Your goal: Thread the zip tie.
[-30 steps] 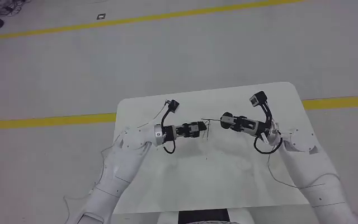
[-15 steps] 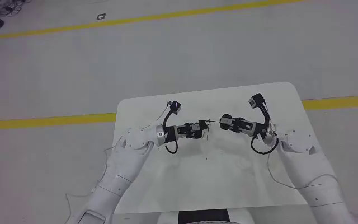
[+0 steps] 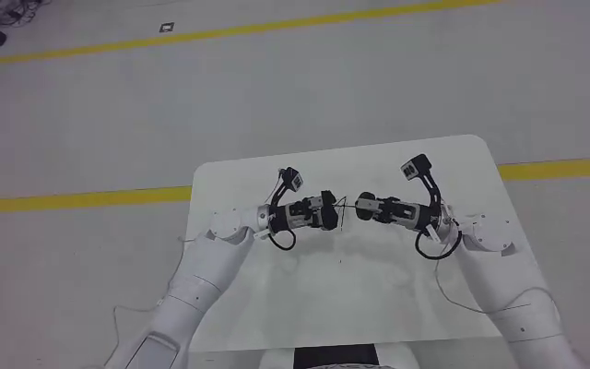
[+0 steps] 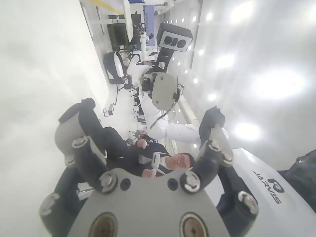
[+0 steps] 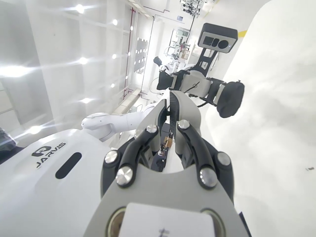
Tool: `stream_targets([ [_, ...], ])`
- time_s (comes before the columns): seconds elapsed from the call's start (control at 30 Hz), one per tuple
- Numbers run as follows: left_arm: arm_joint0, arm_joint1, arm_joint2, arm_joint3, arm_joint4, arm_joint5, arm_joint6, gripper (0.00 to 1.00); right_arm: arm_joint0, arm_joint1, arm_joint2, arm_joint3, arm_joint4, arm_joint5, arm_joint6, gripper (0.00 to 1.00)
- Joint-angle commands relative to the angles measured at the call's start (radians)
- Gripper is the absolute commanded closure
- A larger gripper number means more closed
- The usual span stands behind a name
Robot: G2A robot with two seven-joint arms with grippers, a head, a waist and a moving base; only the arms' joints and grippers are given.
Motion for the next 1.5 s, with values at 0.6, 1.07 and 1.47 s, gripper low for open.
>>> stream_targets([
  [0.6,0.001,0.010,0.019,-0.019,-0.055,0.011,-0.025,0.00,0.038,-0.039,-0.055,0.073,0.001,0.000,0.038,1.00],
  [1.07,0.014,0.032,-0.010,-0.030,-0.048,0.030,-0.015,0.41,0.057,-0.050,-0.043,0.134,-0.011,0.000,0.055,1.00],
  [1.47,0.006,0.033,0.014,-0.022,-0.069,0.040,-0.018,0.26,0.051,-0.066,-0.021,0.126,0.024,0.000,0.092,1.00],
])
